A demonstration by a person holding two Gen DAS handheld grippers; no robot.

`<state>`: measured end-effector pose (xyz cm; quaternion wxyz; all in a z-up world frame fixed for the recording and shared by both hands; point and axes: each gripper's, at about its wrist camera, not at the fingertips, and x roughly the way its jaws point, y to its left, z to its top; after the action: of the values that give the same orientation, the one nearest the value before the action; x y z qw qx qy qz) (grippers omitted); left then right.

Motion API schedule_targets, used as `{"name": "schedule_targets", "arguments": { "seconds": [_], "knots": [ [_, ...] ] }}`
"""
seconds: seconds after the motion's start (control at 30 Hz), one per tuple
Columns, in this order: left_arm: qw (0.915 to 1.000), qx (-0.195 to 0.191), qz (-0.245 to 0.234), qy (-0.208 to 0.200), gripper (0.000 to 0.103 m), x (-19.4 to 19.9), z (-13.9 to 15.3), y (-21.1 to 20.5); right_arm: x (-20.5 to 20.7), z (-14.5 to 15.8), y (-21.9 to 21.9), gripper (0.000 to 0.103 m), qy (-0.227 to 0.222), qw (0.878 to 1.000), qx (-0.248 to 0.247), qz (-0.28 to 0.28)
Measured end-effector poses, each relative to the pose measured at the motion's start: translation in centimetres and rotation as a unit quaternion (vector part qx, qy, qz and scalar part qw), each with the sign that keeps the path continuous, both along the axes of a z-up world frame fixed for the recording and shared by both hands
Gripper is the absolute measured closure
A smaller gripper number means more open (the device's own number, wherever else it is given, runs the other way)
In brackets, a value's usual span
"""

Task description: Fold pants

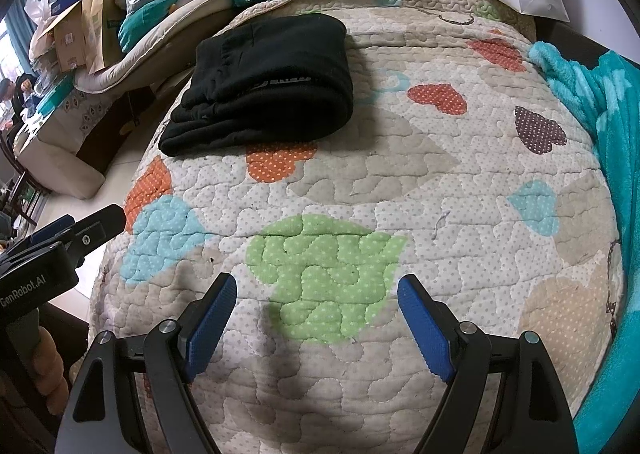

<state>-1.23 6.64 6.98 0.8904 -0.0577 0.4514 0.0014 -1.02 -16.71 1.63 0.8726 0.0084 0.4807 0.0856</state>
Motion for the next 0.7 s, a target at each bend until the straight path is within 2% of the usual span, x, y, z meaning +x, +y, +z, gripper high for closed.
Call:
{"name": "schedule_targets", "arguments": {
  "seconds": [0.7],
  "knots": [
    [0.9999, -0.007, 0.001, 0.009, 0.0, 0.08, -0.35, 0.07, 0.08, -0.06, -0.01, 0.016, 0.002, 1.0, -0.001, 0.001]
  ]
}}
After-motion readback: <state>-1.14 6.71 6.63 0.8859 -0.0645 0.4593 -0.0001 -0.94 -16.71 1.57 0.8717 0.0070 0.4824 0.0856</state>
